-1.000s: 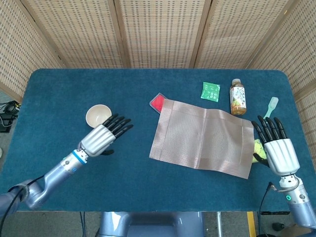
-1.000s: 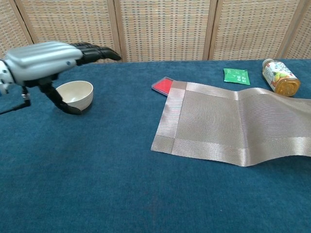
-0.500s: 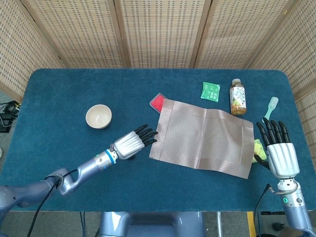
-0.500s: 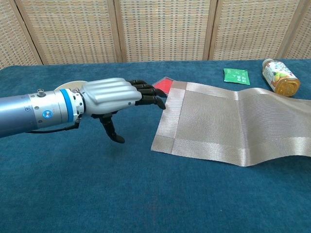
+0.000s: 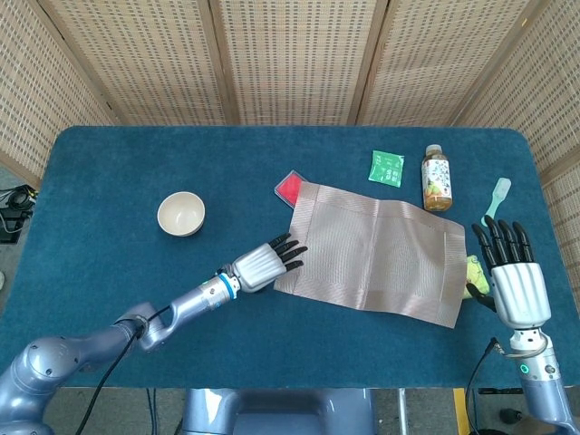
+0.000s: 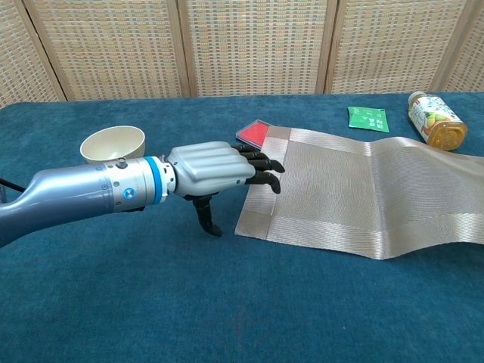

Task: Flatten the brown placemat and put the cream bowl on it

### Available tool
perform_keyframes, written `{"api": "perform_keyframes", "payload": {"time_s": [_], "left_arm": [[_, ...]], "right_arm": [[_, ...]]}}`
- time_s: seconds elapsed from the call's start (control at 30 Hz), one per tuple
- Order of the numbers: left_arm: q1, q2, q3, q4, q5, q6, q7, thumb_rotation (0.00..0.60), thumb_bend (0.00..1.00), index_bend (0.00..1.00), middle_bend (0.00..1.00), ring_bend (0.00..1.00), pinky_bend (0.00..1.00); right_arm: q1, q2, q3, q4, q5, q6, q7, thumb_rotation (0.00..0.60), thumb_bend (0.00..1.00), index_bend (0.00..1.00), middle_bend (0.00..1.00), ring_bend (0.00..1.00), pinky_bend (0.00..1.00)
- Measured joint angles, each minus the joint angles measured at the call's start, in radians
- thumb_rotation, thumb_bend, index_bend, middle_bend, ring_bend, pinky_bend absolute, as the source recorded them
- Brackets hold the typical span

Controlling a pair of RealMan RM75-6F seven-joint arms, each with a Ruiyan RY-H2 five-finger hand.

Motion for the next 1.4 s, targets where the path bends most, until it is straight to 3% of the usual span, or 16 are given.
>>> {"api": "perform_keyframes", "payload": {"time_s": [0.4,0.53,0.77,1.0,1.4], "left_arm": [[-0.059,-0.065,-0.013,0.057,-0.039,-0.033,0.018,0.600,0.02,0.20,0.00,0.00,0.00],[-0.065,-0.070,-0.008,0.061,-0.046,-0.031,0.023,0.600,0.12,0.22,0.00,0.00,0.00],[-0.071,-0.076,-0.008,0.060,-0.065,-0.031,0.025,0.600,0.39,0.26,0.00,0.00,0.00],[-0.079,-0.077,-0.012,0.055,-0.078,-0.025,0.027,0.600,0.43,0.28,0.00,0.00,0.00],[-0.082,-0.104,-0.023,0.079,-0.101,-0.007,0.020,0.600,0.44,0.59,0.00,0.00,0.00]], "right_arm": [[-0.009,0.004,0.011,-0.006,-0.011,0.007,-0.004,0.600,0.00,0.00,0.00,0.00,0.00],[-0.012,0.006,0.013,-0.011,-0.015,0.009,-0.004,0.600,0.00,0.00,0.00,0.00,0.00],[-0.017,0.010,0.015,-0.020,-0.025,0.016,-0.004,0.600,0.00,0.00,0.00,0.00,0.00],[-0.021,0.015,0.018,-0.027,-0.030,0.016,0.000,0.600,0.00,0.00,0.00,0.00,0.00],[-0.026,0.020,0.019,-0.036,-0.041,0.020,0.006,0.600,0.00,0.00,0.00,0.00,0.00]]}}
